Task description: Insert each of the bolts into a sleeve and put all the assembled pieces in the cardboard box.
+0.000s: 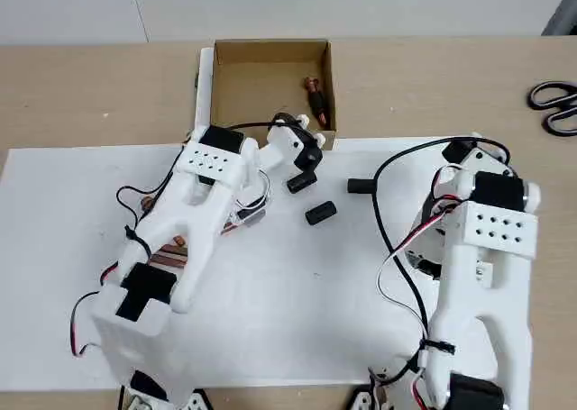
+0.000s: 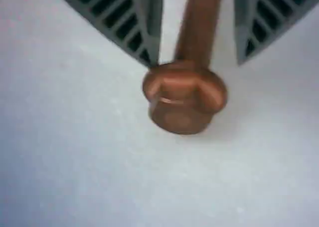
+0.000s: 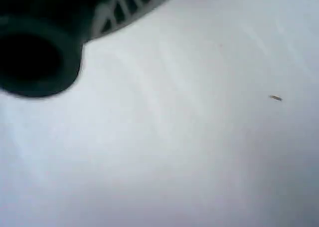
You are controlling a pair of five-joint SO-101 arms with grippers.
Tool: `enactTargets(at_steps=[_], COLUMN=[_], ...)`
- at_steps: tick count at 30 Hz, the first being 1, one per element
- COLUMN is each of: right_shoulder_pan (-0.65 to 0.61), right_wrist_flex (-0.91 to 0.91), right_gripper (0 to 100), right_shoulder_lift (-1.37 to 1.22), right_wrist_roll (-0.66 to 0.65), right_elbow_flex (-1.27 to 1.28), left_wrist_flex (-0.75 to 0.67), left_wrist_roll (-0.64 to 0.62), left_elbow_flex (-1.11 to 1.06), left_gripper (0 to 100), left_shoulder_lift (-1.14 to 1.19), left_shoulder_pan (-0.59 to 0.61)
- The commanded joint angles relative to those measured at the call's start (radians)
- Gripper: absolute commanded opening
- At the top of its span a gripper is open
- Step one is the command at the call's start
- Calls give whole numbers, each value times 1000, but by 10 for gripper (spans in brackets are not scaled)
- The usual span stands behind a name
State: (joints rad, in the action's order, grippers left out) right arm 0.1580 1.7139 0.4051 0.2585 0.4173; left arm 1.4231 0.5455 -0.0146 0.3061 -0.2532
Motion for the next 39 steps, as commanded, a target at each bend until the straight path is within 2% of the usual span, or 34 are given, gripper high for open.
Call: enactTargets(at_steps=[1, 15, 20, 26, 32, 39], right_shoulder_pan=[7, 7, 7, 4, 2, 1], right_wrist_flex=[8, 8, 8, 8, 8, 15], right_gripper=[3, 3, 3, 3, 3, 2], right_shoulder_lift=[24, 24, 24, 31, 33, 33], right_wrist_roll=[-8, -8, -8, -8, -8, -9], right_elbow_flex=[-6, -6, -6, -9, -23, -180], left_wrist_flex=[-26, -40, -49, -6, 118, 290], left_wrist_roll=[-2, -2, -2, -6, -58, -166], left_elbow_flex=[21, 33, 31, 56, 245, 618], left_gripper=[101, 94, 7, 6, 6, 7], left_shoulder_lift=[5, 106, 107, 95, 94, 94], left_shoulder_pan=[0, 0, -2, -3, -6, -6])
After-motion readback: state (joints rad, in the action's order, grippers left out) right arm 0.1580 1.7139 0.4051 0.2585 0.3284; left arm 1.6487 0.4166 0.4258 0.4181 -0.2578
